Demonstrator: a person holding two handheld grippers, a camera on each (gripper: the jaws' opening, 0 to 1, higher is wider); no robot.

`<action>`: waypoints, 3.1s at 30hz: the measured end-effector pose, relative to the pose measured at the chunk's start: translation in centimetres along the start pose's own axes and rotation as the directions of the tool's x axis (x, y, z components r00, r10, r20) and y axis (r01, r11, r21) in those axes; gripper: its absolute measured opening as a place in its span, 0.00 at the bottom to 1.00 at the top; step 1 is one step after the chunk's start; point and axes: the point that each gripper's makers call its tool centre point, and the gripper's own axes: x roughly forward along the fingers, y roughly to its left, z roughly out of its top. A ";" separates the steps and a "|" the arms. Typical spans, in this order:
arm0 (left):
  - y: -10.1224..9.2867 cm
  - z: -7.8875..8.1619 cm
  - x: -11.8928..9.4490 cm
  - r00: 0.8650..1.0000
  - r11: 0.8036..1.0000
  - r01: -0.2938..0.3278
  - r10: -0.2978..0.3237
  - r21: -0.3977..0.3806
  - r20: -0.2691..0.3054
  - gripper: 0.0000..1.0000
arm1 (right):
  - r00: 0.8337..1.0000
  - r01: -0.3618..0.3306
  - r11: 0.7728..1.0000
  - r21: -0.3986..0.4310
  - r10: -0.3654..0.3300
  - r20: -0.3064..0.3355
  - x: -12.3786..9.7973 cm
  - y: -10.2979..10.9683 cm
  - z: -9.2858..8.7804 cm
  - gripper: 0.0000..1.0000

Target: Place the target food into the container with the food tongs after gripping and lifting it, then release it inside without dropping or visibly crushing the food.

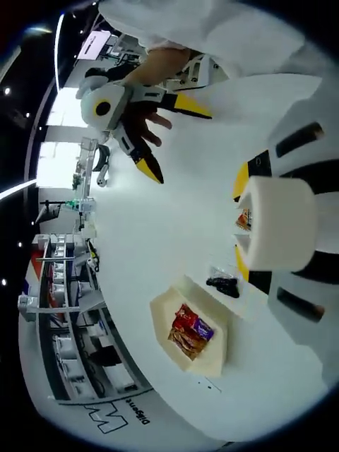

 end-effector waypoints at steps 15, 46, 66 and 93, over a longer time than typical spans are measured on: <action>-1.3 -1.0 0.2 0.998 0.998 -0.056 0.056 0.041 -0.004 0.21 | 1.000 -0.004 1.000 0.002 0.004 -0.002 0.1 0.2 -0.2 0.68; -1.9 -2.4 -1.4 0.998 0.998 -0.057 0.058 0.028 -0.018 0.21 | 1.000 -0.006 1.000 0.007 0.006 -0.003 0.3 0.3 -0.4 0.68; -1.6 -3.3 -1.4 0.999 0.999 -0.039 0.039 -0.010 -0.027 0.21 | 1.000 -0.007 1.000 0.006 0.007 -0.006 0.3 0.4 -0.4 0.68; 0.4 -1.9 -0.2 0.997 0.998 -0.066 0.067 0.024 -0.032 0.22 | 1.000 -0.003 1.000 0.012 0.003 -0.008 0.2 0.2 -0.7 0.68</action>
